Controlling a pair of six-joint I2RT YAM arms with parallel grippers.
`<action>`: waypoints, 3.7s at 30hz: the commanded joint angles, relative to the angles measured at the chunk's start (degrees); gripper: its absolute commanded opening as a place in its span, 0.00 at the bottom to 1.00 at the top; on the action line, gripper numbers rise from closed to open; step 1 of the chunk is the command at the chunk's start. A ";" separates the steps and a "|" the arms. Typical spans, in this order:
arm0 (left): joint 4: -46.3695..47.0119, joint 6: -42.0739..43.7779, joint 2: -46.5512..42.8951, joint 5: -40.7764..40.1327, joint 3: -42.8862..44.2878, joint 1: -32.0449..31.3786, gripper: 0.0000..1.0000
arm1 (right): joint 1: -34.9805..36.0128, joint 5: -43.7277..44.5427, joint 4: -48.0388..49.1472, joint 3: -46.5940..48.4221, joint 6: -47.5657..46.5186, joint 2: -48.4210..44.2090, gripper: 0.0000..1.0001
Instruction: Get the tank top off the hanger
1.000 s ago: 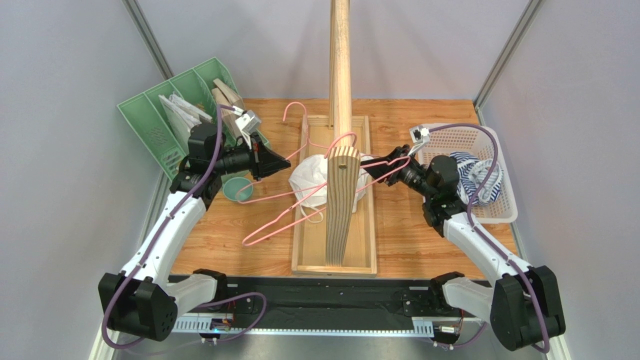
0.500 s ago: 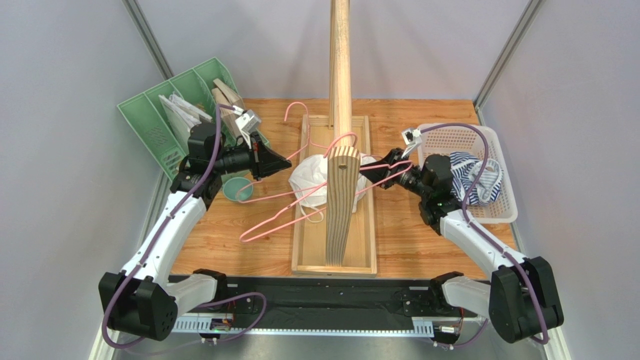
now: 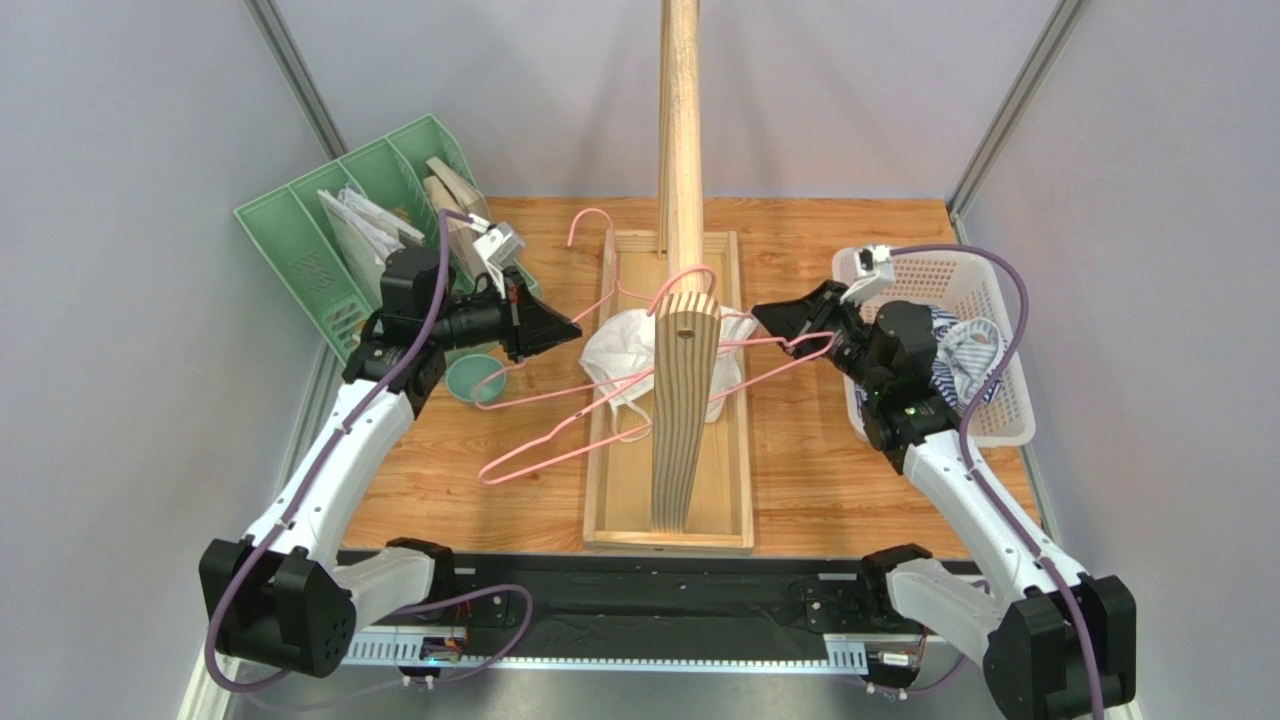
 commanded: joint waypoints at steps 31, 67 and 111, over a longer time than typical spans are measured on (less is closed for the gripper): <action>-6.83 1.92 -7.50 -19.26 2.17 5.92 0.00 | 7.28 -5.36 -1.43 -2.37 10.59 8.15 0.26; -56.84 27.06 45.66 9.83 88.20 -5.58 0.00 | -2.48 19.95 -40.14 5.64 -6.12 -18.82 0.84; -17.02 7.54 33.91 6.07 72.84 -7.96 0.00 | -3.88 18.90 -42.51 3.80 -7.97 -23.83 0.84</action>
